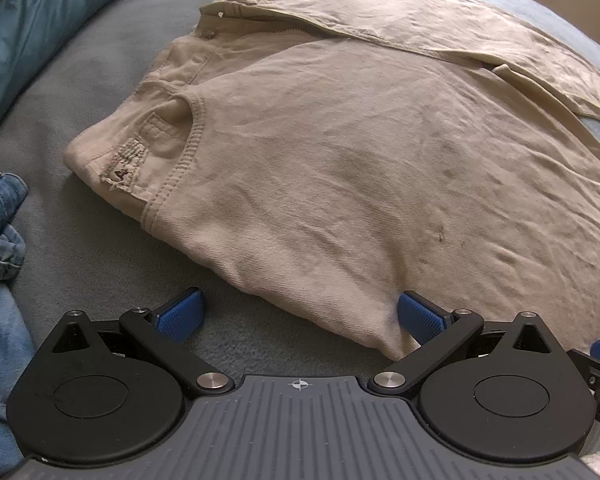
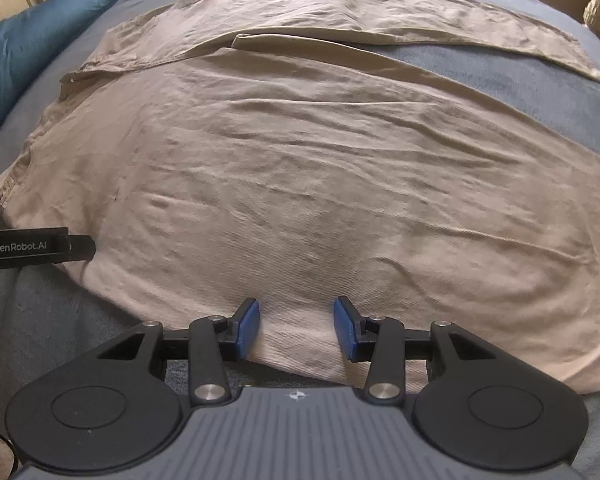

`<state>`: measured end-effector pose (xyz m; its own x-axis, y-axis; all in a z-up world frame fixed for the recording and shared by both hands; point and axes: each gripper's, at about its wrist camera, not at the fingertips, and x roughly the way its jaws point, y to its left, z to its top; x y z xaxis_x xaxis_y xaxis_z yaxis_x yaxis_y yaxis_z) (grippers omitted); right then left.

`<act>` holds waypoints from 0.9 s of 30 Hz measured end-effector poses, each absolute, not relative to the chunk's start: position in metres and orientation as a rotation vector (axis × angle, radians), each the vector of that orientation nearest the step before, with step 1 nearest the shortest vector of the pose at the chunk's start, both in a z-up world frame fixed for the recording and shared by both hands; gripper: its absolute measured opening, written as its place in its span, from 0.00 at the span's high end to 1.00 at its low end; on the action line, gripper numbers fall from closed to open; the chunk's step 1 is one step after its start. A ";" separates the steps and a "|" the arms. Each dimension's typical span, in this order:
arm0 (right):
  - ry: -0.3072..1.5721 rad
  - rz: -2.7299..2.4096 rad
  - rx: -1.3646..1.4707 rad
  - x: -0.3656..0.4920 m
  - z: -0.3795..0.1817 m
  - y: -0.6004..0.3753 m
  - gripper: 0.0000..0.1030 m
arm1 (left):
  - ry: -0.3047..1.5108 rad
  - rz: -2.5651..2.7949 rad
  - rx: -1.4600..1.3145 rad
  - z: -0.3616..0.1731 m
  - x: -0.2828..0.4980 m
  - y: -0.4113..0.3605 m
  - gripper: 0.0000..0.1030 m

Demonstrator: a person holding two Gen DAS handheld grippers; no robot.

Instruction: Fold clothes

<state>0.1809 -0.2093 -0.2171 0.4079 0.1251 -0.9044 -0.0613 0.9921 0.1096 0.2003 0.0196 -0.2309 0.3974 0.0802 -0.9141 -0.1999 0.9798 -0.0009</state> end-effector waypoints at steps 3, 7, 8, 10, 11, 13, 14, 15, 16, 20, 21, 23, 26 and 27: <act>1.142 0.124 0.099 0.181 -0.218 -0.214 0.56 | 1.099 0.199 -0.075 -0.220 0.191 0.016 0.00; 1.137 0.133 0.126 0.181 -0.219 -0.217 0.53 | 0.969 0.154 -0.051 -0.198 0.179 0.008 0.00; 1.136 0.135 0.129 0.181 -0.219 -0.217 0.52 | 0.941 0.128 -0.054 -0.194 0.178 0.005 0.00; 1.133 0.141 0.130 0.181 -0.220 -0.217 0.51 | 0.921 0.086 -0.043 -0.190 0.186 -0.003 0.01; 1.133 0.142 0.132 0.181 -0.219 -0.218 0.51 | 0.912 0.076 -0.031 -0.190 0.192 -0.007 0.02; 1.131 0.146 0.140 0.181 -0.219 -0.220 0.51 | 0.896 0.066 -0.013 -0.191 0.203 -0.015 0.04; 1.130 0.147 0.147 0.181 -0.219 -0.220 0.51 | 0.896 0.060 -0.007 -0.193 0.208 -0.018 0.06; 1.130 0.147 0.153 0.181 -0.219 -0.221 0.51 | 0.899 0.054 -0.003 -0.195 0.213 -0.021 0.08; 1.130 0.148 0.160 0.181 -0.219 -0.222 0.51 | 0.903 0.052 0.002 -0.198 0.217 -0.023 0.12; 1.128 0.149 0.168 0.180 -0.219 -0.223 0.51 | 1.004 0.072 0.047 -0.220 0.226 -0.025 0.32; 1.127 0.150 0.170 0.180 -0.220 -0.223 0.50 | 1.026 0.079 0.040 -0.226 0.225 -0.022 0.32; 1.127 0.152 0.174 0.180 -0.220 -0.223 0.50 | 1.015 0.082 0.007 -0.228 0.215 -0.015 0.31; 1.126 0.155 0.179 0.180 -0.220 -0.223 0.49 | 1.025 0.090 0.009 -0.229 0.202 -0.008 0.29; 1.126 0.155 0.180 0.180 -0.220 -0.223 0.49 | 1.026 0.091 0.006 -0.229 0.199 -0.007 0.29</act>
<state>0.1801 -0.2233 -0.2200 0.4220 0.2136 -0.8811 -0.0326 0.9748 0.2207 0.1995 -0.0068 -0.2288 0.5147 0.0786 -0.8538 -0.0730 0.9962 0.0477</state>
